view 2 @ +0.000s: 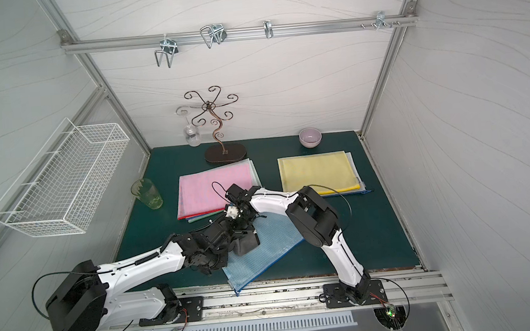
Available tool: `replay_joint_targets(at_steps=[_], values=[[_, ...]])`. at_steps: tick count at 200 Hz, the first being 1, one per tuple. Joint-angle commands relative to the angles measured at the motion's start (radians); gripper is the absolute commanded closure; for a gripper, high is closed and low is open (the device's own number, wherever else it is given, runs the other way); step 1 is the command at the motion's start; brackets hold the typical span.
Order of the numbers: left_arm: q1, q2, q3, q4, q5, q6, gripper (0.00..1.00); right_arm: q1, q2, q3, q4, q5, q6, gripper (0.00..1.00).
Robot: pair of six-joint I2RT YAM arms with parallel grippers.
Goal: Wipe the document bag
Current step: Wipe the dirt from the document bag.
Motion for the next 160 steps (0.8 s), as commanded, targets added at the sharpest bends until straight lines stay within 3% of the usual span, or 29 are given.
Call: replay_joint_targets(at_steps=[1, 31, 73, 130, 143, 160], values=[[0.016, 0.02, 0.014, 0.013, -0.025, -0.028, 1.0, -0.041, -0.005, -0.037, -0.064, 0.087, -0.022, 1.0], [0.038, 0.027, 0.023, 0.017, -0.031, -0.014, 1.0, -0.097, -0.026, -0.107, -0.089, 0.171, -0.016, 1.0], [0.06, 0.173, 0.012, 0.074, 0.013, 0.026, 1.0, -0.148, -0.1, -0.17, -0.108, 0.224, -0.012, 1.0], [0.069, 0.213, 0.01, 0.075, 0.018, 0.058, 1.0, -0.25, -0.269, -0.243, -0.312, 0.615, -0.011, 1.0], [0.071, 0.208, 0.008, 0.067, 0.018, 0.062, 1.0, -0.227, -0.301, -0.221, -0.34, 0.591, -0.061, 1.0], [0.073, 0.188, 0.004, 0.062, 0.019, 0.063, 1.0, -0.145, -0.284, -0.148, -0.397, 0.431, -0.163, 1.0]])
